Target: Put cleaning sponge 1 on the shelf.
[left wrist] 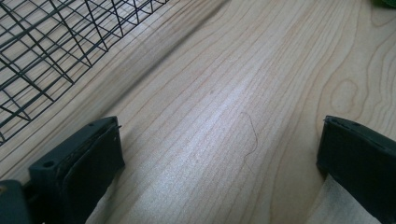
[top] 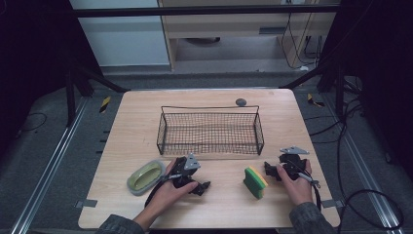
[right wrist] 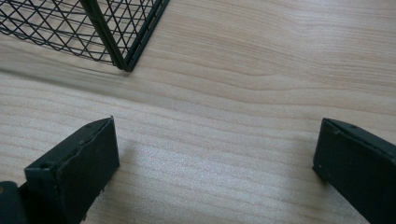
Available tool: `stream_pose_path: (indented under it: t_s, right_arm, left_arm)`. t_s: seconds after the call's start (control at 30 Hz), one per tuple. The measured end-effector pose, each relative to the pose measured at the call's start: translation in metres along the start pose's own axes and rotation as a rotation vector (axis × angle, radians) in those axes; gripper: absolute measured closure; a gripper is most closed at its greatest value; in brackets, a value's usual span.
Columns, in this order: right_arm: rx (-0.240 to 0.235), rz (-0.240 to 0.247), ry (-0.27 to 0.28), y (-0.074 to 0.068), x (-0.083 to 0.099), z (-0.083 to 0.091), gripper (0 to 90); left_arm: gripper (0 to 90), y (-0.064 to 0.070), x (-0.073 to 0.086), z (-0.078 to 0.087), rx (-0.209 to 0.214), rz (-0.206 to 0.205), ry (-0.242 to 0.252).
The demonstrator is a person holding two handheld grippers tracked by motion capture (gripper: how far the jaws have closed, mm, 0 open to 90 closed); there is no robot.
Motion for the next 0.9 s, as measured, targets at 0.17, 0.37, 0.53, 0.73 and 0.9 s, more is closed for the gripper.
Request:
stream_pose_path:
  t_s: [0.17, 0.37, 0.53, 0.73, 0.9]
  right_arm:
    - [-0.004, 0.008, 0.001, 0.000, 0.000, 0.000, 0.4]
    - [-0.016, 0.016, 0.004, 0.001, 0.002, 0.002, 0.7]
    - [-0.025, 0.025, 0.004, 0.001, 0.006, 0.006, 0.8]
    - [-0.020, 0.025, 0.005, 0.005, 0.008, 0.008, 0.7]
    - [-0.017, 0.020, 0.006, 0.005, 0.009, 0.009, 0.7]
  left_arm:
    - [3.9, 0.008, -0.004, 0.009, 0.017, -0.030, 0.002]
    - [5.1, 0.011, -0.017, 0.039, -0.013, -0.075, -0.003]
    - [5.2, -0.001, -0.032, 0.075, -0.068, -0.152, -0.072]
    - [6.0, -0.035, -0.039, 0.113, -0.141, -0.119, -0.145]
    - [6.4, -0.063, -0.033, 0.141, -0.235, -0.107, -0.214]
Point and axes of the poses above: each handheld gripper's, and its own axes: z roughly backward along the jaws, x roughly out of its underside, y roughly to its right, the point moved 8 cm from there along -z, roughly forward along the jaws, and after that the axes turned 1 degree about x, right-handed, at the moved point
